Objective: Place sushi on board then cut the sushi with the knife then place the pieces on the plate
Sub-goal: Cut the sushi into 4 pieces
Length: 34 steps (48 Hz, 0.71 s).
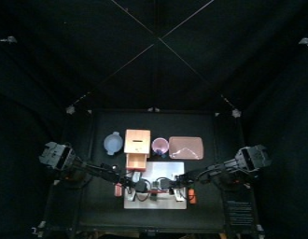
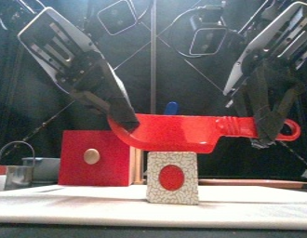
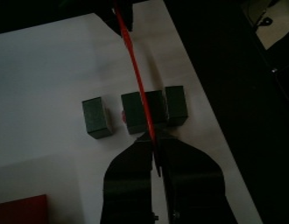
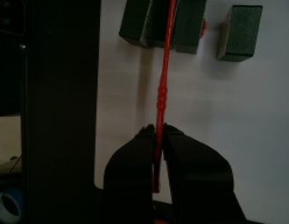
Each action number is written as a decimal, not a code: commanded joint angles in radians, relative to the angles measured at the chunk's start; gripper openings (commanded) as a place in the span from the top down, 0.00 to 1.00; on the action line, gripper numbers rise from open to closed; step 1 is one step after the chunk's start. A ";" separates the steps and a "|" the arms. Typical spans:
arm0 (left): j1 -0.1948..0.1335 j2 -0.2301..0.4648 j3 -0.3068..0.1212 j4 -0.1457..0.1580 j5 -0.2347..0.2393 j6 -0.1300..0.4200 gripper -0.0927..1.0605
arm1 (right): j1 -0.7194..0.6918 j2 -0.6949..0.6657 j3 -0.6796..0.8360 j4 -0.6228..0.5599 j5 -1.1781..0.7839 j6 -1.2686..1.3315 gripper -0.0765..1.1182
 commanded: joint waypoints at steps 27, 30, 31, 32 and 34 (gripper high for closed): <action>0.023 0.023 -0.031 0.011 -0.006 0.003 0.62 | 0.000 0.006 -0.041 0.005 -0.028 -0.006 0.70; 0.023 0.025 -0.031 0.009 -0.006 0.003 0.62 | 0.002 0.011 -0.041 0.005 -0.034 -0.006 0.70; 0.023 0.025 -0.029 0.009 -0.006 0.003 0.62 | 0.000 0.012 -0.041 0.003 -0.037 -0.006 0.70; 0.023 0.026 -0.031 0.009 -0.006 0.003 0.62 | 0.000 0.017 -0.043 0.003 -0.040 -0.006 0.70; 0.023 0.031 -0.029 0.009 -0.008 0.003 0.62 | 0.002 0.025 -0.043 0.003 -0.048 -0.006 0.70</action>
